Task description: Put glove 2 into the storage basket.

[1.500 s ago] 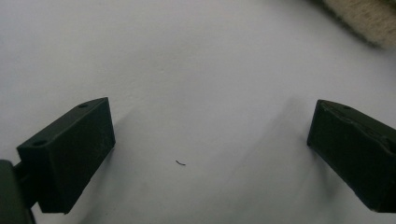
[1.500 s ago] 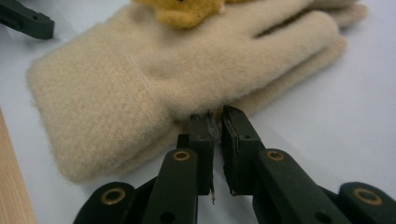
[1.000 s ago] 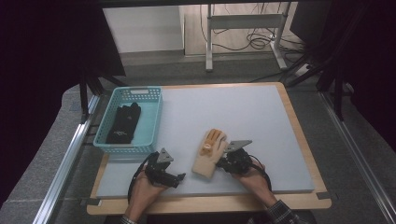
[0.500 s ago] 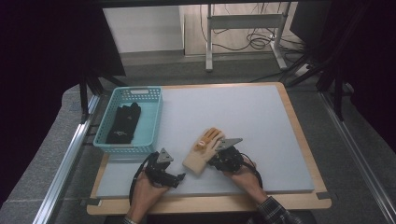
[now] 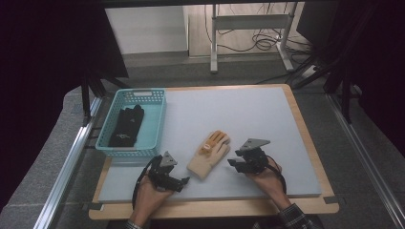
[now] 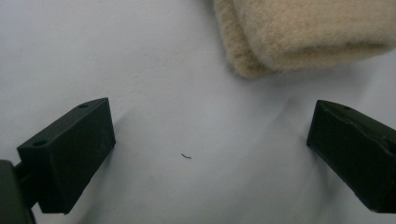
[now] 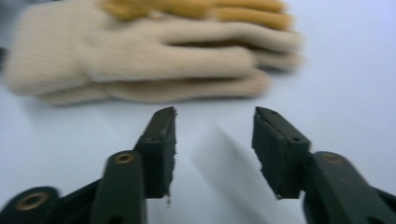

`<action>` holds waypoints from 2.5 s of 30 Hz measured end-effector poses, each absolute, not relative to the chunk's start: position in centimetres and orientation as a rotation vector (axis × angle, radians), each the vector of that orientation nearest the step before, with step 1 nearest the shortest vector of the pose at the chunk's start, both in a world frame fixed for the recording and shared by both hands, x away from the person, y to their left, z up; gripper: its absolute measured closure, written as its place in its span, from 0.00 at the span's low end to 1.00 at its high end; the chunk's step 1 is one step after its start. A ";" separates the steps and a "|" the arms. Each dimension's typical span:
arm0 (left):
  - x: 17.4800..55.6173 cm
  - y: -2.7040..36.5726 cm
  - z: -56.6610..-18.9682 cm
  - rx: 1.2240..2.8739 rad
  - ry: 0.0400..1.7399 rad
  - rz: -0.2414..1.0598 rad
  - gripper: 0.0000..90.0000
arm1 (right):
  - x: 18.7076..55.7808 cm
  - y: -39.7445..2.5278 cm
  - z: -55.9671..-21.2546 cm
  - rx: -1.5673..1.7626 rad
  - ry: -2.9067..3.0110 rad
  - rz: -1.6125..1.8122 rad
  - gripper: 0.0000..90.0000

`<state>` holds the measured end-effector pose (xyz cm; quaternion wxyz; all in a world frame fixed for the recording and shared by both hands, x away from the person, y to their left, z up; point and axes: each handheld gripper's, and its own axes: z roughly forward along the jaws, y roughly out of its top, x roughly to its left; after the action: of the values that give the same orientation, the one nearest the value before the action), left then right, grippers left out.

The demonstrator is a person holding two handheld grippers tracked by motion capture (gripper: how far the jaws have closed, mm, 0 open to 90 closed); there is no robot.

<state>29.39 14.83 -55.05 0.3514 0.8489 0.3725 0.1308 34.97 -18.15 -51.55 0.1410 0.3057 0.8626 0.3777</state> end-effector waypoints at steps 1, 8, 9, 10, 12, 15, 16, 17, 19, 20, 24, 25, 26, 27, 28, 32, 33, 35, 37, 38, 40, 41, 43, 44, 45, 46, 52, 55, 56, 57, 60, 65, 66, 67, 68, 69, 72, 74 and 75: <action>29.4 14.8 -55.1 2.198 0.964 0.338 0.01 | 35.1 -18.7 -51.5 0.893 2.475 1.086 0.49; 29.4 14.8 -55.1 2.195 0.968 0.334 0.01 | 35.6 -22.2 -51.5 0.989 2.381 1.052 0.33; 29.4 14.8 -55.1 2.195 0.968 0.334 0.01 | 35.7 -22.7 -51.5 1.000 2.372 1.043 0.32; 29.4 14.8 -55.1 2.195 0.968 0.333 0.01 | 35.7 -23.2 -51.6 1.011 2.362 1.036 0.31; 29.4 14.8 -55.1 2.194 0.968 0.333 0.01 | 35.8 -24.0 -51.6 1.038 2.339 1.024 0.29; 29.4 14.8 -55.1 2.194 0.969 0.334 0.01 | 35.9 -25.2 -51.7 1.076 2.318 1.017 0.25; 29.4 14.8 -55.1 2.194 0.969 0.333 0.01 | 36.0 -25.5 -51.7 1.084 2.316 1.017 0.25; 29.4 14.8 -55.1 2.194 0.969 0.334 0.01 | 36.0 -25.7 -51.8 1.093 2.315 1.017 0.24; 29.4 14.9 -55.1 2.194 0.968 0.333 0.01 | 36.1 -26.2 -51.9 1.098 2.306 1.001 0.22; 29.4 14.9 -55.1 2.194 0.968 0.333 0.01 | 36.1 -26.4 -52.0 1.104 2.304 0.996 0.21; 29.4 14.9 -55.1 2.194 0.968 0.334 0.01 | 36.3 -27.0 -52.4 1.142 2.301 0.984 0.19; 29.4 14.8 -55.1 2.194 0.968 0.334 0.01 | 36.3 -27.1 -52.5 1.147 2.305 0.979 0.18; 29.4 14.8 -55.1 2.195 0.968 0.334 0.01 | 36.4 -27.1 -52.7 1.156 2.309 0.972 0.17; 29.4 14.9 -55.1 2.195 0.967 0.334 0.01 | 36.4 -27.1 -53.0 1.152 2.306 0.970 0.16; 29.4 14.9 -55.1 2.195 0.968 0.334 0.01 | 36.3 -27.1 -53.0 1.145 2.306 0.965 0.16; 29.4 14.9 -55.0 2.192 0.969 0.333 0.02 | 36.3 -26.9 -53.1 1.143 2.302 0.953 0.15; 29.4 14.9 -55.0 2.189 0.970 0.332 0.02 | 36.2 -26.9 -53.1 1.143 2.300 0.952 0.15; 29.4 15.1 -55.0 2.175 0.978 0.326 0.04 | 36.2 -26.9 -53.1 1.143 2.297 0.952 0.14; 29.4 15.3 -54.9 2.164 0.980 0.314 0.05 | 36.2 -26.9 -53.1 1.142 2.297 0.951 0.14; 29.4 15.3 -54.9 2.157 0.986 0.309 0.06 | 36.2 -26.9 -53.1 1.142 2.296 0.951 0.14; 29.4 15.4 -54.9 2.156 0.991 0.303 0.06 | 36.2 -26.9 -53.1 1.143 2.296 0.952 0.14; 29.4 15.3 -54.8 2.161 0.994 0.302 0.06 | 36.2 -26.9 -53.1 1.143 2.295 0.952 0.14; 29.3 15.3 -54.6 2.171 0.994 0.299 0.06 | 36.2 -26.9 -53.1 1.143 2.295 0.952 0.14; 29.3 15.2 -54.5 2.171 0.994 0.299 0.06 | 36.2 -26.9 -53.1 1.143 2.295 0.952 0.14; 29.3 15.2 -54.4 2.173 0.989 0.298 0.05 | 36.2 -26.9 -53.1 1.142 2.294 0.952 0.14; 29.2 15.2 -54.3 2.169 0.991 0.293 0.05 | 36.2 -26.9 -53.1 1.143 2.294 0.952 0.14; 29.2 15.0 -53.2 2.149 0.969 0.243 0.04 | 36.2 -26.9 -53.1 1.142 2.294 0.952 0.14; 29.4 14.4 -52.5 2.138 0.959 0.222 0.04 | 36.2 -26.9 -53.1 1.142 2.295 0.951 0.14; 29.5 14.1 -52.3 2.140 0.951 0.219 0.04 | 36.2 -26.9 -53.1 1.142 2.294 0.952 0.14; 29.5 13.8 -52.0 2.139 0.946 0.215 0.03 | 36.2 -26.9 -53.1 1.143 2.294 0.952 0.14; 30.0 12.8 -51.4 2.142 0.932 0.202 0.03 | 36.2 -26.9 -53.1 1.142 2.295 0.952 0.14; 31.3 10.8 -50.8 2.175 0.921 0.203 0.03 | 36.2 -26.9 -53.1 1.142 2.295 0.952 0.14; 31.6 10.4 -50.7 2.172 0.923 0.202 0.03 | 36.2 -26.9 -53.1 1.142 2.295 0.952 0.14; 31.9 10.0 -50.5 2.182 0.917 0.202 0.03 | 36.2 -26.9 -53.1 1.142 2.295 0.953 0.15; 32.3 9.6 -50.5 2.182 0.922 0.200 0.03 | 36.2 -26.9 -53.1 1.142 2.295 0.953 0.14; 32.6 9.2 -50.4 2.192 0.923 0.202 0.03 | 36.2 -26.9 -53.1 1.142 2.295 0.953 0.14; 33.6 8.0 -50.4 2.219 0.930 0.206 0.04 | 36.2 -26.9 -53.1 1.142 2.295 0.953 0.15; 34.2 7.3 -50.5 2.230 0.935 0.207 0.05 | 36.2 -26.9 -53.1 1.141 2.295 0.953 0.15; 34.5 7.0 -50.6 2.235 0.939 0.208 0.06 | 36.2 -26.9 -53.1 1.142 2.295 0.953 0.14</action>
<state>34.54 7.04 -50.57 0.3469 0.8615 0.3619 0.0801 36.22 -26.93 -53.13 0.2019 0.4088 0.8220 0.3413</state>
